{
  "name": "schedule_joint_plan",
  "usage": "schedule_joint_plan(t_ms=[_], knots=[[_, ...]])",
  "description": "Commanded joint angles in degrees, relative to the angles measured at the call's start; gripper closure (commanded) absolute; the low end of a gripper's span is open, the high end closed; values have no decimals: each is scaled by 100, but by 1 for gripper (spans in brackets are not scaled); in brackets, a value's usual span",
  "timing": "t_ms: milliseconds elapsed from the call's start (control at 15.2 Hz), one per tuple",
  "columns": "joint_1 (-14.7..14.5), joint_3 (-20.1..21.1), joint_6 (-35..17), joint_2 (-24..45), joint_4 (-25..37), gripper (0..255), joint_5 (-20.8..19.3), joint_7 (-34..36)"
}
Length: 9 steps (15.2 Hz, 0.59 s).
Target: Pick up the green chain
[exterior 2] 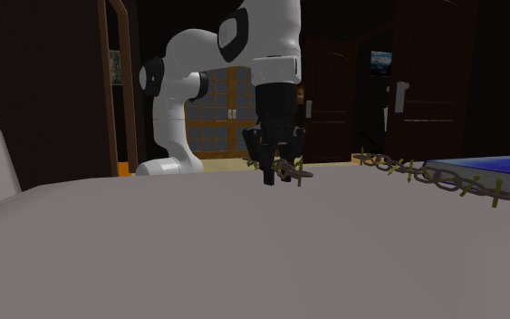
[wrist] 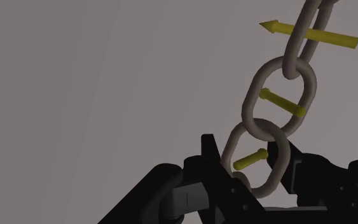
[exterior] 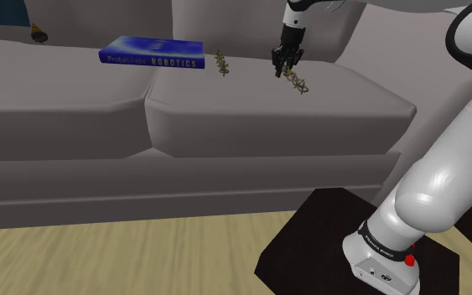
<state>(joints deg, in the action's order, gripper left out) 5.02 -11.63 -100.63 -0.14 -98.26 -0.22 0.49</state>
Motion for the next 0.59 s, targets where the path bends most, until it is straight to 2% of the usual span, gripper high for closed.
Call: schedule_joint_plan(t_ms=[0, 264, 528], knots=[[13, -18, 13, 17, -20, 255, -31, 5], [25, -26, -17, 27, -42, 255, -27, -16], [28, -27, 299, 62, 308, 255, -20, -23]])
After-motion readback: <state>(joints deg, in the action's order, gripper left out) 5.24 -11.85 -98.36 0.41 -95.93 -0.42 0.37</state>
